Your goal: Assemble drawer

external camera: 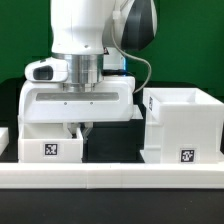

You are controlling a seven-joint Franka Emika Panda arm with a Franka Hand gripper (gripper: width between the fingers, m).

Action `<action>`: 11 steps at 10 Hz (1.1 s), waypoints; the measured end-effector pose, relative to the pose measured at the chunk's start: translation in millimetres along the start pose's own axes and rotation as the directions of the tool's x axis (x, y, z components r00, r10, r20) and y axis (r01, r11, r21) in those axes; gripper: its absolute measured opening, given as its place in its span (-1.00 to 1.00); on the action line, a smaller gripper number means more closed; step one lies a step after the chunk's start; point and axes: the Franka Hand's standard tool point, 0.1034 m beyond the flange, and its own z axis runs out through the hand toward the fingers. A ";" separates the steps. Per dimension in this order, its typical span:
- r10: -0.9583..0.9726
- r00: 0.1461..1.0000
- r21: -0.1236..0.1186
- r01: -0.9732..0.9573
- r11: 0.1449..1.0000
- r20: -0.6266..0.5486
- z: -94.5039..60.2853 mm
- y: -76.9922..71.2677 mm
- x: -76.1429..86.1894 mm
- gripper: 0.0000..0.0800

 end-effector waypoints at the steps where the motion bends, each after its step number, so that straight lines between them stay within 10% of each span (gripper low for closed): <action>1: 0.000 1.000 0.000 0.000 1.000 0.000 0.0 0.0 0.0 -0.90; 11: -0.338 0.941 0.009 0.338 0.941 0.007 -16.9 -4.2 -3.4 -0.90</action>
Offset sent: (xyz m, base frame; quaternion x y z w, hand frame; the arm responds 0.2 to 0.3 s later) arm 0.0000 0.0000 0.0000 0.0000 0.0000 0.0000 1.0000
